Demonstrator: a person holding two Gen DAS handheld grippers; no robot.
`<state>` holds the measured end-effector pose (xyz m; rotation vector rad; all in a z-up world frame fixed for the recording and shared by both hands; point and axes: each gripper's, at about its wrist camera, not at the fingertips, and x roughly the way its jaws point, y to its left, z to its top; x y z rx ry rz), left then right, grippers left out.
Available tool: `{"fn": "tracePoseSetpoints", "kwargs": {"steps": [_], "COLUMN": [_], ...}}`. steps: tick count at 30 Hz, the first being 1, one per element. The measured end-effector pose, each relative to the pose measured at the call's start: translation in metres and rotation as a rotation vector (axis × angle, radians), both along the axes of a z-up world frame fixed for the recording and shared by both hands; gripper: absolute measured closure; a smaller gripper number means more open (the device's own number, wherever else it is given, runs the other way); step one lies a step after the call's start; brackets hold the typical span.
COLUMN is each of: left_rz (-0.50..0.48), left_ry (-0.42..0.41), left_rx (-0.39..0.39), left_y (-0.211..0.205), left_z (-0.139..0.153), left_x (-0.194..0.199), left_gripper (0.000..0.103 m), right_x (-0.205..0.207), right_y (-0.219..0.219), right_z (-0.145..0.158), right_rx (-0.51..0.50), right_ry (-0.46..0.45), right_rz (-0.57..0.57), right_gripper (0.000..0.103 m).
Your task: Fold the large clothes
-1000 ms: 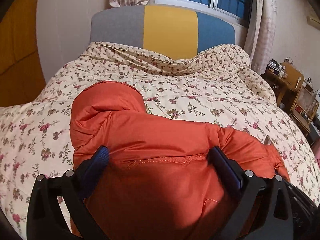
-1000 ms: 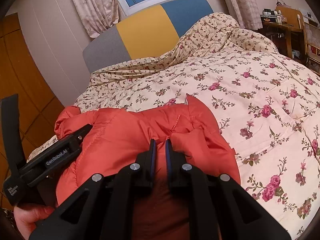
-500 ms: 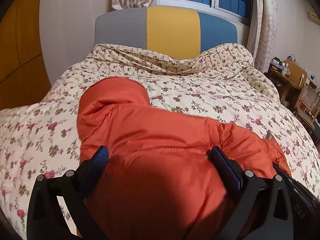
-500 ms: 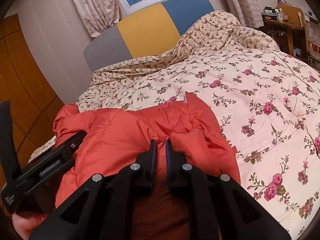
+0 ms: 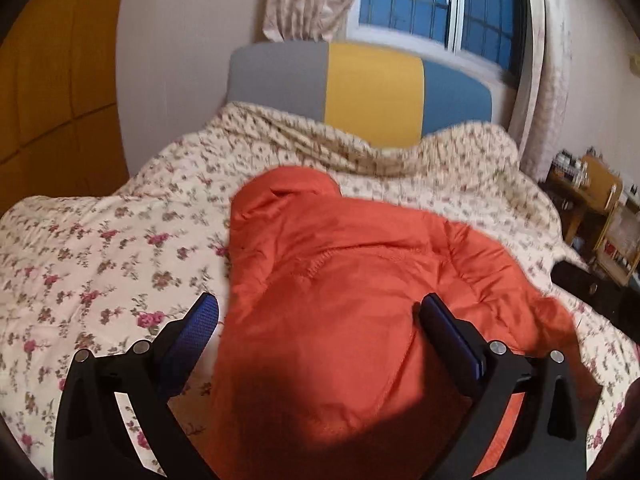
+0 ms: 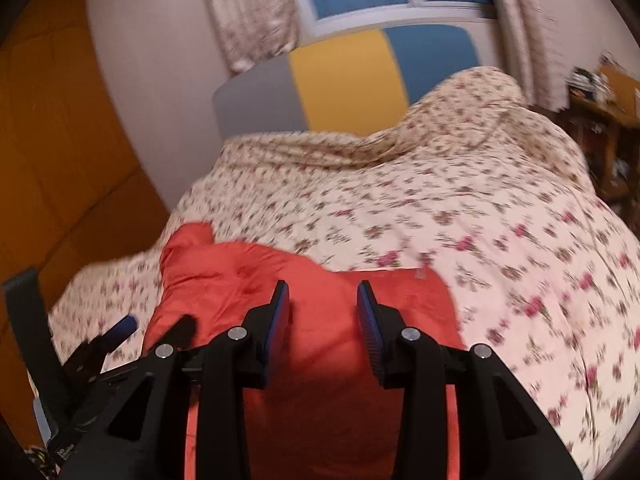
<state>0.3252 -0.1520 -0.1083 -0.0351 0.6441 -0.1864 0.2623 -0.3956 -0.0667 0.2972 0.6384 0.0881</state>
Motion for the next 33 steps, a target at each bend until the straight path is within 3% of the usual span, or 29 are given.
{"fn": "tracePoseSetpoints", "kwargs": {"steps": [3,8,14,21,33], "left_rz": [-0.016,-0.024,-0.022,-0.022,-0.052], "left_ry": [0.039,0.104,0.100,0.051,0.016], "left_rx": [0.004,-0.093,-0.101,-0.112,-0.092], "left_y": [-0.005,0.002,-0.003,-0.001,0.006], "left_z": [-0.007,-0.020,-0.031,-0.037,-0.030], "left_x": [0.011,0.026,0.032,0.027,-0.002], "left_gripper": [0.003,0.003,0.003,0.003,0.003], "right_x": [0.030,0.047,0.055,0.053,0.023], "right_y": [0.009,-0.002,-0.012,-0.014,-0.006], "right_z": [-0.024,-0.053,-0.074,-0.077,-0.066], "right_rx": [-0.109,-0.051,0.023,0.043,-0.016], "right_ry": [0.094,0.111,0.113,0.088,0.029], "right_rz": [0.020,-0.004,-0.007,-0.013,-0.073], "right_gripper": [0.071,0.071,0.071,0.070,0.063]}}
